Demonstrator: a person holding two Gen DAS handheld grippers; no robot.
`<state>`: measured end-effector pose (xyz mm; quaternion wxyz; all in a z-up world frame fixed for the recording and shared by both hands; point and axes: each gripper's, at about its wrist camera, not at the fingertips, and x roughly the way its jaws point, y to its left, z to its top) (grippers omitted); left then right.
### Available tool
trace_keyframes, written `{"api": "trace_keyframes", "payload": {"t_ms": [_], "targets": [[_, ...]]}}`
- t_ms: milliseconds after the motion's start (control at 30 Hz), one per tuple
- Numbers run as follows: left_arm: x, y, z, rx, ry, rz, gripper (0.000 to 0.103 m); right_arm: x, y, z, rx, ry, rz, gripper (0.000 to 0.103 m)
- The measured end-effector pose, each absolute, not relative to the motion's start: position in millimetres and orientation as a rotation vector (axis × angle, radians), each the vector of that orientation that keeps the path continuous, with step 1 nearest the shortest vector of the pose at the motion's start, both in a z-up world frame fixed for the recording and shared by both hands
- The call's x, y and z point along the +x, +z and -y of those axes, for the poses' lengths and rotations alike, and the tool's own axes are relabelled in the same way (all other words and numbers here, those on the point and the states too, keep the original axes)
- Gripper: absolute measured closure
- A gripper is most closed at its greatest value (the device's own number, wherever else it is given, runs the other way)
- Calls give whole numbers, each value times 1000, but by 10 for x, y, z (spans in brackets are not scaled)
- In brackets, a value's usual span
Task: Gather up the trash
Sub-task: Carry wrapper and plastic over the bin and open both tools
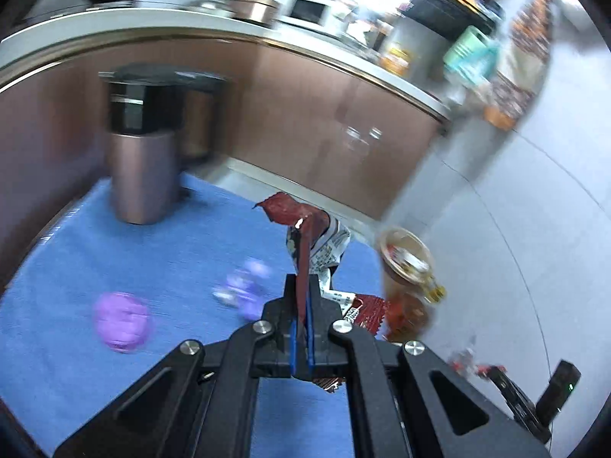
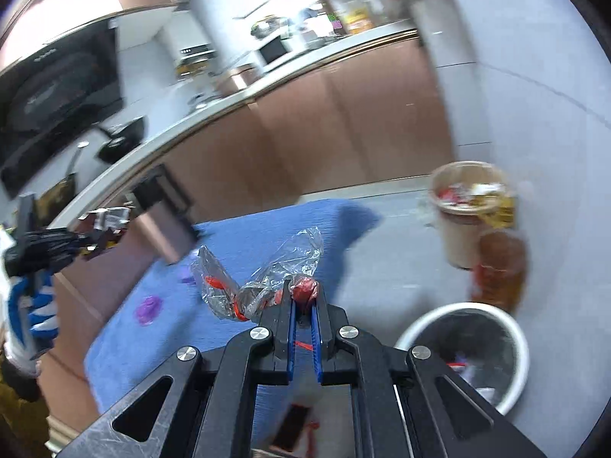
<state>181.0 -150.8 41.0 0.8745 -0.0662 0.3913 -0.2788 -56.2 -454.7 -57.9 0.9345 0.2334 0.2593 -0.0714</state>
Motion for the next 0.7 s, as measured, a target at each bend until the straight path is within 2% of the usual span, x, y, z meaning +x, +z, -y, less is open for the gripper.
{"api": "trace_keyframes", "payload": {"t_ms": [267, 633, 700], "targets": [[1285, -143, 2945, 41, -798, -925, 100, -899, -846, 5052, 531, -332, -568, 96], [777, -728, 4081, 230, -921, -996, 100, -899, -1396, 5387, 521, -486, -681, 96], [727, -846, 4251, 235, -945, -1018, 97, -873, -1503, 5445, 523, -495, -701, 94]]}}
